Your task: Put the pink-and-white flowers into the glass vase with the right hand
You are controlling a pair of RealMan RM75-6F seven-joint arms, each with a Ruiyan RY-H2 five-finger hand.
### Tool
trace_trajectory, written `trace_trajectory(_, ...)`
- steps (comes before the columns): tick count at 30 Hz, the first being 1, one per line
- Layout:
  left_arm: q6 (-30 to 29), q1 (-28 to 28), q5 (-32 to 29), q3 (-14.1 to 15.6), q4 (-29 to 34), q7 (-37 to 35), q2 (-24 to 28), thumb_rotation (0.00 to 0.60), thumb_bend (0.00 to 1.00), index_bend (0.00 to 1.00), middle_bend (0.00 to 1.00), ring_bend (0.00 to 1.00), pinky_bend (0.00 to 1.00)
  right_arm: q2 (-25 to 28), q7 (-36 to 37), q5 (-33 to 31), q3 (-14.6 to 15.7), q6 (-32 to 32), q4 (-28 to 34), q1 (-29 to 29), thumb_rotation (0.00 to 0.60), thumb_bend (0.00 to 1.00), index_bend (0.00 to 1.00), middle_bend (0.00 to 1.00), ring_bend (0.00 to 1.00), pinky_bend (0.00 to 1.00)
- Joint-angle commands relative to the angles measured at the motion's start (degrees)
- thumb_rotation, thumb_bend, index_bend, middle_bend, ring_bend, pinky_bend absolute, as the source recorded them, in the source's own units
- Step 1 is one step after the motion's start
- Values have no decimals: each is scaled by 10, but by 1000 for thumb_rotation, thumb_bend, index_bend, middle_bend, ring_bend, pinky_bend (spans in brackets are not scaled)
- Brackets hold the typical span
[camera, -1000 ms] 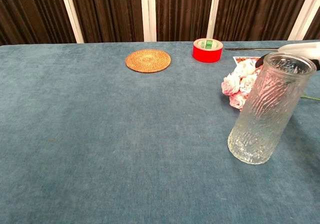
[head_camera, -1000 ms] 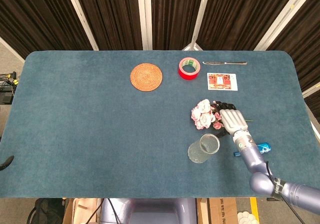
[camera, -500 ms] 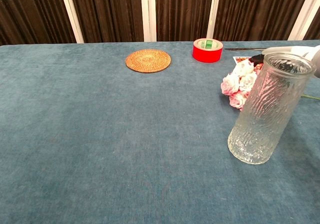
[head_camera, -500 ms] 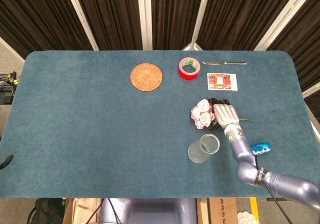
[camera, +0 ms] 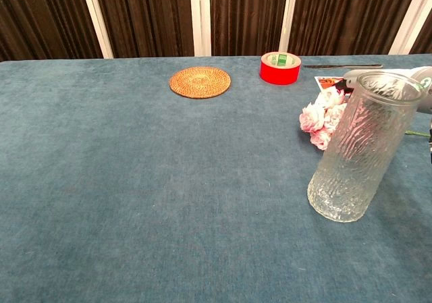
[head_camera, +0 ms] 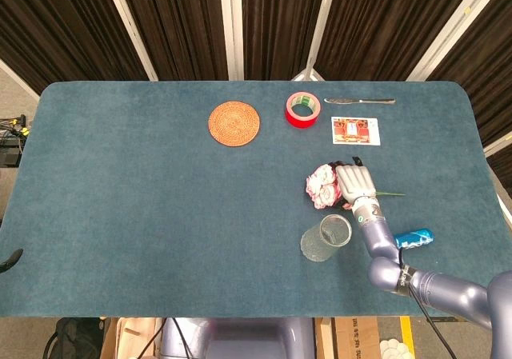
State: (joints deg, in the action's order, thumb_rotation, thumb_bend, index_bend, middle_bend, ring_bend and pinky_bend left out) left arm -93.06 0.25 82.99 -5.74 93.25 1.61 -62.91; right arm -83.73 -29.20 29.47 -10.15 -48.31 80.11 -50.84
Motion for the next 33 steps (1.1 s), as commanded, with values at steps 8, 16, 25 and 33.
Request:
trace_trajectory(8,4,-1,-1,0,2,0,1,600,220,96,0,0,112,-18,-4,-1,4,-2,-26,-7,600,268,395,371,448,182)
trace_trajectory(16,7,-1,-3,1,6,4,1,600,221,105,0,0,117,-12,67,60,-21,-15,-18,17,600,385,466,458,531,253)
trace_trajectory(25,8,-1,0,3,8,2,2,600,221,106,0,0,117,58,183,113,-85,0,48,41,600,386,479,458,531,252)
trace_trajectory(33,10,-2,-1,3,7,3,1,600,221,106,0,0,117,133,315,148,-179,-19,112,71,600,386,490,458,531,252)
